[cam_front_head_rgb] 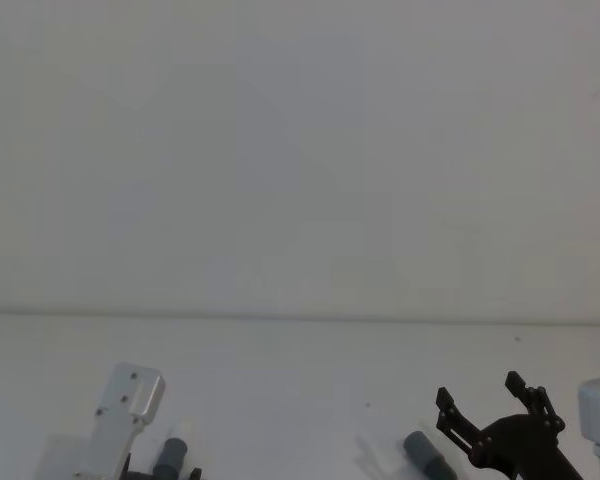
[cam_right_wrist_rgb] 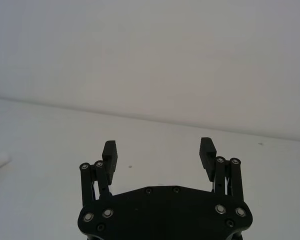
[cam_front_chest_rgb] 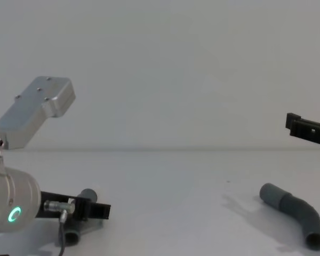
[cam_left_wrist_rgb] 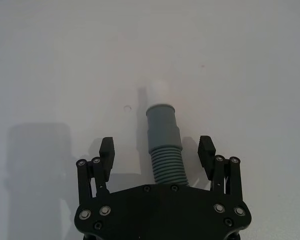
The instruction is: Use both hands to pick up one end of the pipe from the table, align the ends, and insert them.
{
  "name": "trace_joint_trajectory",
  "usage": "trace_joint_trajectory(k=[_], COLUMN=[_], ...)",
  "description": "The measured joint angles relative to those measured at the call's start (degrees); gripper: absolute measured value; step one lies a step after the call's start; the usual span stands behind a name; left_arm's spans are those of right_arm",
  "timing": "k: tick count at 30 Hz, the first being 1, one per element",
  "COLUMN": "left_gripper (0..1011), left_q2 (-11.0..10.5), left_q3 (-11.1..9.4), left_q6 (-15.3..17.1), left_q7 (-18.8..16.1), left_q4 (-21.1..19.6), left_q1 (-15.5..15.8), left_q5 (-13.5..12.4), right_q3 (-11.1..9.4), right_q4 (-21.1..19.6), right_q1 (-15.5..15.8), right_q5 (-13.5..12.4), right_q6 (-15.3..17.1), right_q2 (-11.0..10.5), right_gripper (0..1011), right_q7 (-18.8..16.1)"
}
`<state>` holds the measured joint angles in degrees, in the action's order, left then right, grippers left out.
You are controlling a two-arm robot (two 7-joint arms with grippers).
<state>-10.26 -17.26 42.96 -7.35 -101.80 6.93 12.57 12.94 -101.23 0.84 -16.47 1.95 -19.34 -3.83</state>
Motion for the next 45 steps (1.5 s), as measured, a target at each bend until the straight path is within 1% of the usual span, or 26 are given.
trace_joint_trajectory(k=[10, 12, 14, 15, 17, 18, 20, 21, 22, 25, 28, 29, 30, 31, 32, 36, 45], left_gripper=[1000, 953, 927, 881, 849, 794, 758, 701, 701, 587, 517, 458, 441, 383, 358, 336, 336], left_q2=[0.2, 0.2, 0.3, 0.3, 0.3, 0.3, 0.3, 0.3, 0.3, 0.3, 0.3, 0.3, 0.3, 0.4, 0.4, 0.4, 0.4], left_q3=[0.2, 0.2, 0.2, 0.2, 0.2, 0.2, 0.2, 0.2, 0.2, 0.2, 0.3, 0.3, 0.3, 0.3, 0.3, 0.3, 0.3], left_q6=[-0.2, -0.2, -0.2, -0.2, -0.3, -0.3, -0.3, -0.3, -0.3, -0.3, -0.3, -0.3, -0.3, -0.3, -0.3, -0.3, -0.3], left_q7=[0.2, 0.3, 0.3, 0.3, 0.3, 0.3, 0.3, 0.3, 0.3, 0.4, 0.4, 0.4, 0.4, 0.4, 0.4, 0.4, 0.4], left_q4=[0.4, 0.4, 0.4, 0.5, 0.5, 0.5, 0.5, 0.5, 0.5, 0.6, 0.6, 0.6, 0.6, 0.6, 0.6, 0.6, 0.6], left_q1=[0.0, 0.1, 0.1, 0.1, 0.1, 0.1, 0.1, 0.1, 0.1, 0.1, 0.1, 0.1, 0.1, 0.1, 0.1, 0.1, 0.1], left_q5=[-0.1, -0.2, -0.2, -0.2, -0.2, -0.2, -0.2, -0.2, -0.2, -0.2, -0.2, -0.2, -0.2, -0.2, -0.2, -0.2, -0.2], right_q3=[0.0, 0.0, 0.0, 0.0, 0.0, 0.0, 0.0, 0.0, 0.0, 0.0, 0.0, 0.0, 0.0, 0.0, 0.0, 0.0, 0.0], right_q4=[0.0, 0.0, 0.0, 0.0, 0.0, 0.0, 0.0, 0.0, 0.0, 0.0, 0.0, 0.0, 0.0, 0.0, 0.0, 0.0, 0.0], right_q1=[0.0, 0.0, 0.0, 0.0, 0.0, 0.0, 0.0, 0.0, 0.0, 0.0, 0.0, 0.0, 0.0, 0.0, 0.0, 0.0, 0.0], right_q5=[0.0, 0.0, 0.0, 0.0, 0.0, 0.0, 0.0, 0.0, 0.0, 0.0, 0.0, 0.0, 0.0, 0.0, 0.0, 0.0, 0.0], right_q6=[0.0, 0.0, 0.0, 0.0, 0.0, 0.0, 0.0, 0.0, 0.0, 0.0, 0.0, 0.0, 0.0, 0.0, 0.0, 0.0, 0.0], right_q2=[0.0, 0.0, 0.0, 0.0, 0.0, 0.0, 0.0, 0.0, 0.0, 0.0, 0.0, 0.0, 0.0, 0.0, 0.0, 0.0, 0.0], right_gripper=[1002, 1002, 1002, 1002, 1002, 1002, 1002, 1002, 1002, 1002, 1002, 1002, 1002, 1002, 1002, 1002, 1002], right_q7=[0.0, 0.0, 0.0, 0.0, 0.0, 0.0, 0.0, 0.0, 0.0, 0.0, 0.0, 0.0, 0.0, 0.0, 0.0, 0.0, 0.0])
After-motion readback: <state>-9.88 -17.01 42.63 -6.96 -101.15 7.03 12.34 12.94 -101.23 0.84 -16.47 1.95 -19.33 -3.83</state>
